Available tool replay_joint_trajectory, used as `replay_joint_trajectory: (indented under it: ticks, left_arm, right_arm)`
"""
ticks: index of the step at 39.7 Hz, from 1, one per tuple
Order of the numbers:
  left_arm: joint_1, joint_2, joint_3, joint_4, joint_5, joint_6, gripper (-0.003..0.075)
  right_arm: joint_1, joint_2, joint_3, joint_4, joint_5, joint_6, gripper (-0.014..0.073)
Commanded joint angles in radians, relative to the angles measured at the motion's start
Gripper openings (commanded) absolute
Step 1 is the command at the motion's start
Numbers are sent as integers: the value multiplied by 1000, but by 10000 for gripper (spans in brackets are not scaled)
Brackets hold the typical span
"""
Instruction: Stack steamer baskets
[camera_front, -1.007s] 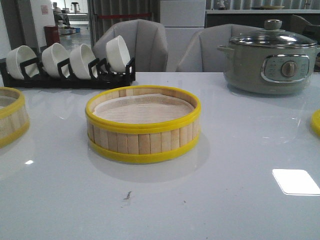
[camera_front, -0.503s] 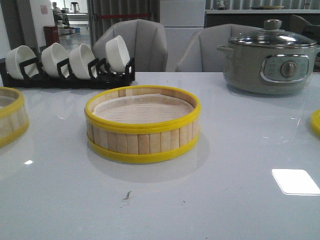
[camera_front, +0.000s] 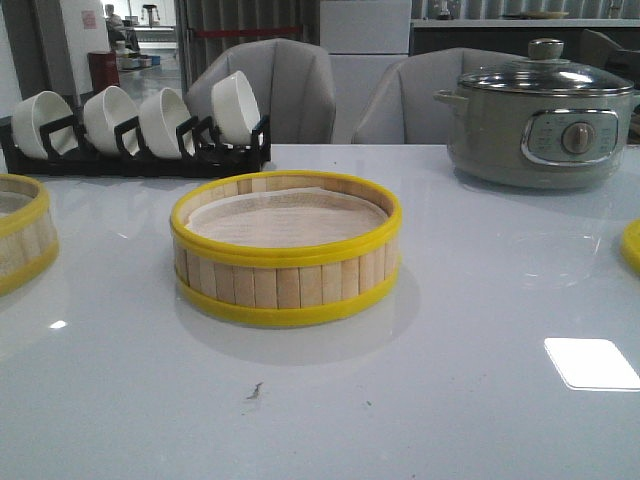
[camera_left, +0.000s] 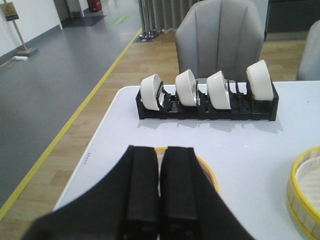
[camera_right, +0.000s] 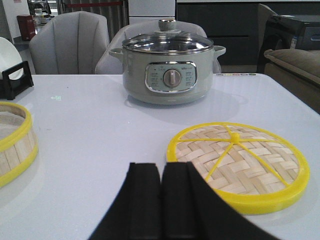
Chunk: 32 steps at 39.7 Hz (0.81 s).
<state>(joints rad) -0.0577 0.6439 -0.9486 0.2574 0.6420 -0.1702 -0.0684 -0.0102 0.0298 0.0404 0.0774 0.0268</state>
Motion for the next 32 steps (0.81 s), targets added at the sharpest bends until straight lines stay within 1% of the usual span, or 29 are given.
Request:
replay_joint_trajectory:
  ticks: [1,5,11,19,23,29,32]
  left_arm:
    - [-9,153,-170,11,21,-4,85]
    - [-15,266,-260,7,82,-4,85]
    - [-25,342,-292,7,127,-4,85]
    - [-25,374,-287,4,113,50,85]
    - [-25,374,-287,-18,118,50,85]
    - [-25,374,-287,2,56,50,85]
    - [-25,374,-287,-12,50,50,85]
  right_arm:
    - [1,-21,-14,0,-90,-4,67]
    - [1,-21,-14,0,-90,-4,67]
    - [1,-21,-14,0,-90,-4,67]
    - [1,-21,-14,0,-90,-4,67]
    - [1,-21,-14,0,-90,-4,67]
    - [1,-21,-14,0,-90,-4,67]
    - [1,-21,-14,0,-90,-4,67]
